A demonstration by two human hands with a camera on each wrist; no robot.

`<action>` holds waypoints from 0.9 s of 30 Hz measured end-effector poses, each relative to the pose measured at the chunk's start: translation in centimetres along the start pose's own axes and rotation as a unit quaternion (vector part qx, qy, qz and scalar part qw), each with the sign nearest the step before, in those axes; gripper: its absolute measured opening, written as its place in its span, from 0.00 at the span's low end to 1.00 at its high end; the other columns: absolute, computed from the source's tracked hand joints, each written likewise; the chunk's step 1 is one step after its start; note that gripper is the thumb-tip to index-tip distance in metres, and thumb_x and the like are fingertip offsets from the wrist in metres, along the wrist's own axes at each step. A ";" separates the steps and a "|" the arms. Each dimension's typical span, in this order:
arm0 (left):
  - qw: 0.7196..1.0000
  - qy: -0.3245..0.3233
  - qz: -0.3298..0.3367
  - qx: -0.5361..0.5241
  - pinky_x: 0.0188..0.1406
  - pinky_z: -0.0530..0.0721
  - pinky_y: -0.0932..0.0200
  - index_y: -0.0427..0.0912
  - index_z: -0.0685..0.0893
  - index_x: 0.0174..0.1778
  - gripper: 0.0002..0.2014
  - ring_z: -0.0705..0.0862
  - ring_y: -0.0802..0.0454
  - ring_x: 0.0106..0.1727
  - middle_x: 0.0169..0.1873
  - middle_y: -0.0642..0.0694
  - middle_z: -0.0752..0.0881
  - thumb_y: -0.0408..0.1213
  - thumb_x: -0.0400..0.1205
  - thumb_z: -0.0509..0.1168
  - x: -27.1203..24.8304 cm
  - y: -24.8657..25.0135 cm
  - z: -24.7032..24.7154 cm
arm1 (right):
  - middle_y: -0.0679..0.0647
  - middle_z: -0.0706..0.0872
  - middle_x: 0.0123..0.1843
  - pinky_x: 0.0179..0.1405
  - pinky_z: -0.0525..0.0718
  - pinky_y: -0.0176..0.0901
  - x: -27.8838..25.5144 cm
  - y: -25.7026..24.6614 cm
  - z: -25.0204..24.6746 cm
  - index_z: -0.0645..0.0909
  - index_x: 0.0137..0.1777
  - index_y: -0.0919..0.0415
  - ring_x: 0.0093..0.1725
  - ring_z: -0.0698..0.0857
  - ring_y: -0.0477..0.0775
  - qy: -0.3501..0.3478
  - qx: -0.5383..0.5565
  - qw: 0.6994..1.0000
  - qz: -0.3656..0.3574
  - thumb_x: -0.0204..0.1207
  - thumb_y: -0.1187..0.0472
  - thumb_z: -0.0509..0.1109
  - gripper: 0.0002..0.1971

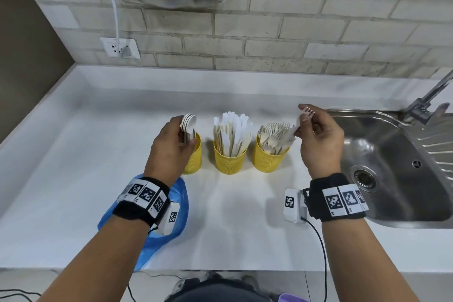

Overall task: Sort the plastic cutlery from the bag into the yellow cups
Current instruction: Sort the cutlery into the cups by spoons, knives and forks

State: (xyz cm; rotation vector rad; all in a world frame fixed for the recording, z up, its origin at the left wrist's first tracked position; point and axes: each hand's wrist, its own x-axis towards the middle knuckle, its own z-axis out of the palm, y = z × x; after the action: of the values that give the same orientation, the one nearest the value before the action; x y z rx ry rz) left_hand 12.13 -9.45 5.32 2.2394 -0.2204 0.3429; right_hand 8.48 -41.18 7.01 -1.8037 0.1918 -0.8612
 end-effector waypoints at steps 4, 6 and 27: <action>0.999 -0.025 -0.002 0.030 0.55 0.87 0.47 0.73 0.57 0.84 0.43 0.86 0.44 0.50 0.61 0.49 0.80 0.35 0.83 0.72 -0.5 0.7 0.2 | 0.46 0.83 0.49 0.53 0.91 0.55 -0.4 0.4 0.7 0.89 0.63 0.47 0.45 0.88 0.56 -0.040 -0.050 0.998 -0.026 0.85 0.64 0.69 0.14; 0.997 -0.030 -0.001 0.070 0.48 0.87 0.46 0.73 0.55 0.85 0.42 0.85 0.43 0.44 0.56 0.48 0.77 0.36 0.85 0.70 -0.6 0.8 0.3 | 0.50 0.82 0.48 0.51 0.85 0.36 -0.8 0.8 1.0 0.89 0.62 0.48 0.45 0.86 0.48 -0.058 -0.080 0.994 -0.045 0.84 0.69 0.70 0.16; 0.959 0.037 0.055 0.275 0.61 0.76 0.38 0.43 0.75 0.81 0.23 0.74 0.34 0.67 0.77 0.40 0.78 0.40 0.88 0.58 -2.3 -0.8 3.2 | 0.66 0.75 0.65 0.55 0.79 0.67 -4.7 5.4 1.6 0.90 0.67 0.49 0.55 0.71 0.64 0.002 -0.321 0.932 -0.167 0.79 0.64 0.70 0.19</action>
State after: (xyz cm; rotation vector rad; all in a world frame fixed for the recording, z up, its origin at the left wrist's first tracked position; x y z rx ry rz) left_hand 10.72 -11.34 2.01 2.7610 -0.2304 0.6083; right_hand 7.50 -39.81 -0.13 -2.4972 0.1852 -1.1266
